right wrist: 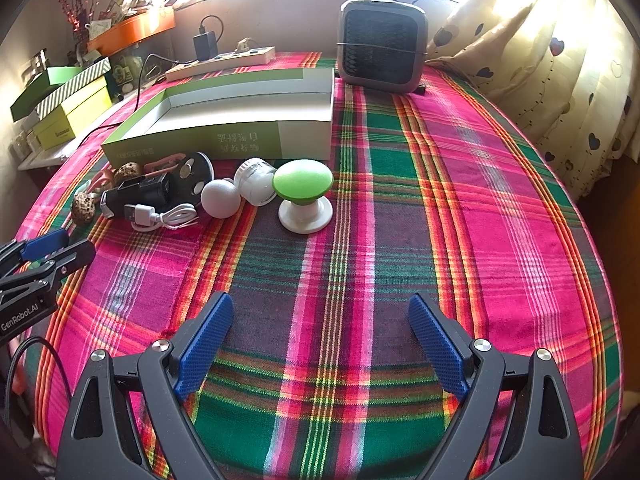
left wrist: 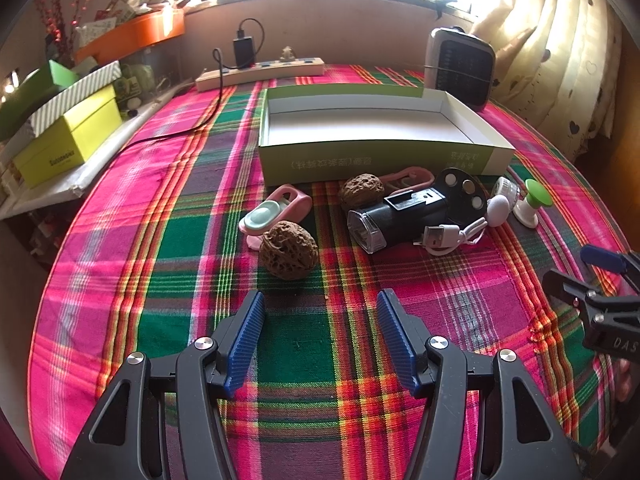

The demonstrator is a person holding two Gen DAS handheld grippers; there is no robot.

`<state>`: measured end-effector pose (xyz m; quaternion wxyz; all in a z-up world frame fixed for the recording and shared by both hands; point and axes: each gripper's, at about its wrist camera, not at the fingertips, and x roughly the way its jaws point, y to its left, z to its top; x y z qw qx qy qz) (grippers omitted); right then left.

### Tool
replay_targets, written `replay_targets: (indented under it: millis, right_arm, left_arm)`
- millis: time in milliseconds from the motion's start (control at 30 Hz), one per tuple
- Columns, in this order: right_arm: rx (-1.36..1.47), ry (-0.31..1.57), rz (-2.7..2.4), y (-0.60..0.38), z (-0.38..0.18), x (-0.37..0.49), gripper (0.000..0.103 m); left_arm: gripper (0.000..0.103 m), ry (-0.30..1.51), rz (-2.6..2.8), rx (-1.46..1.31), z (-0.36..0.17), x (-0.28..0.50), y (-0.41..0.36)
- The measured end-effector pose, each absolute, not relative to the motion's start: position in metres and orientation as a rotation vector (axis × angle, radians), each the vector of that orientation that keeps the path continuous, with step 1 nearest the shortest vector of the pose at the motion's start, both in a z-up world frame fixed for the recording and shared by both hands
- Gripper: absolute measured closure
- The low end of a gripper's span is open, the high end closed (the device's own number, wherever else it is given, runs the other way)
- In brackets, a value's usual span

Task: Organize objects
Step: 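Grasp the brown walnut with the left tool while the right tool grasps the green-topped knob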

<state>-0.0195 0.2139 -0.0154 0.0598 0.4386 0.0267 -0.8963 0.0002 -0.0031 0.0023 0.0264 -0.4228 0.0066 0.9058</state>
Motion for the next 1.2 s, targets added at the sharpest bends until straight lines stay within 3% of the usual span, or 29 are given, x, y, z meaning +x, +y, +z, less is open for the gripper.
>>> replay_targets:
  millis: [433,967,1200]
  right_arm:
    - [1.296,0.086,-2.687,0.219,-0.008,-0.043,0.018]
    - [1.306,0.133,-2.629,0.211,-0.013,-0.075,0.024]
    - [1.297,0.153,-2.64,0.213,-0.013,-0.079,0.037]
  left_arm:
    - [0.045,-0.09,2.783,-1.294,0.006,-0.015,-0.034]
    - [0.045,-0.097,2.784,-1.308,0.003,-0.036,-0.036]
    - [0.053,-0.108,2.796,-1.306,0.003,-0.039,-0.037]
